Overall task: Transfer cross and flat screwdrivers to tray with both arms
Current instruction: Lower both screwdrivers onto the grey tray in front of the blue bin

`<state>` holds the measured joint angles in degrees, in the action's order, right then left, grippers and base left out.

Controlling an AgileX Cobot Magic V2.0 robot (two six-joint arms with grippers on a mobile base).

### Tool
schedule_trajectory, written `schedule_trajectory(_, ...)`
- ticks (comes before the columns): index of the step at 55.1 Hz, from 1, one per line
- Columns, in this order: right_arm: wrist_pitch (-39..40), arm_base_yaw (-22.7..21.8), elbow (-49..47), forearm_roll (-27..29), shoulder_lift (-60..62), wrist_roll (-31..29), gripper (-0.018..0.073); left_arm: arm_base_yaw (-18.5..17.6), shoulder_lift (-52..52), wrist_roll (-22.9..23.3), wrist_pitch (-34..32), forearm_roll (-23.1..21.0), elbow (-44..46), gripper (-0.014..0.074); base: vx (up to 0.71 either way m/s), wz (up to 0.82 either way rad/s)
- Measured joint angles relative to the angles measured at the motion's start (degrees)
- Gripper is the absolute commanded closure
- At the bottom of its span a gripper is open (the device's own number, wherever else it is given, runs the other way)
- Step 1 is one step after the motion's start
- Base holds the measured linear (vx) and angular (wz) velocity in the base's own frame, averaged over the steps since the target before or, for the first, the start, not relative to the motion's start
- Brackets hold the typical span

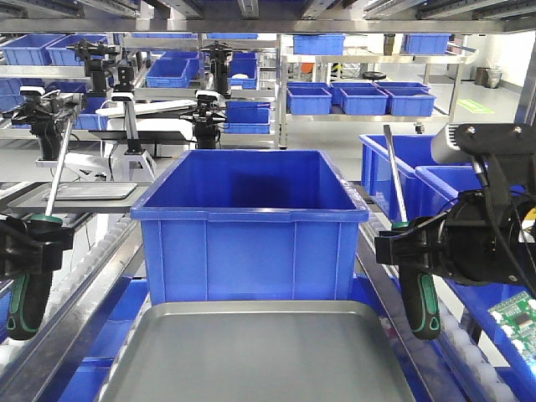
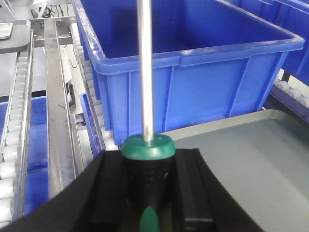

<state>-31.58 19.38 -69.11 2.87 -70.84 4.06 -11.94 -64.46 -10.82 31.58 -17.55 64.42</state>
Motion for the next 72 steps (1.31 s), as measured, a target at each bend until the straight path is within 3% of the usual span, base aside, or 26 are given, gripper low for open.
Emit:
schedule_trajectory(7, 0.0, 0.0, 0.0, 0.4, 0.0, 0.0, 0.0567, 0.0, 0.0, 0.0, -0.6, -0.3, 0.0, 0.0594, 0.0, 0.0)
schedule_trajectory(14, 0.1, 0.0, 0.0, 3.1, -1.3, -0.3, 0.0567, -0.2, -1.2, 0.0, -1.4, -3.8, 0.0, 0.0594, 0.0, 0.0)
schedule_trajectory(23, 1.0, 2.1, 0.3, 7.1, -6.6, -2.9, 0.0567, -3.8, -6.9, -0.4, -1.5, -7.7, 0.0, 0.0594, 0.0, 0.0)
schedule_trajectory(35, 5.6, 5.4, 0.4, 8.8, -16.4, -3.3, 0.0567, -8.7, -15.8, -0.5, -5.5, -8.4, 0.0, 0.0594, 0.0, 0.0)
schedule_trajectory(45, 7.9, 5.4, 0.4, 9.4, -22.2, -3.3, 0.0563, -10.3, -21.8, -0.5, -12.0, -8.5, 0.0, 0.0591, 0.0, 0.0)
schedule_trajectory(52, 9.0, 5.4, 0.4, 9.9, -25.0, -3.2, 0.0554, -10.7, -24.6, -0.5, -12.6, -8.7, 0.0, 0.0573, 0.0, 0.0)
schedule_trajectory(62, 9.3, 5.4, 0.4, 10.1, -26.7, -3.1, 0.0473, -10.7, -26.1, -0.5, -12.1, -9.0, 0.0, 0.0449, 0.0, 0.0)
schedule_trajectory(72, 9.2, 5.4, 0.4, 10.1, -26.7, -3.1, 0.0263, -10.7, -26.6, -0.5, -12.1, -9.0, 0.0, 0.0211, 0.0, 0.0)
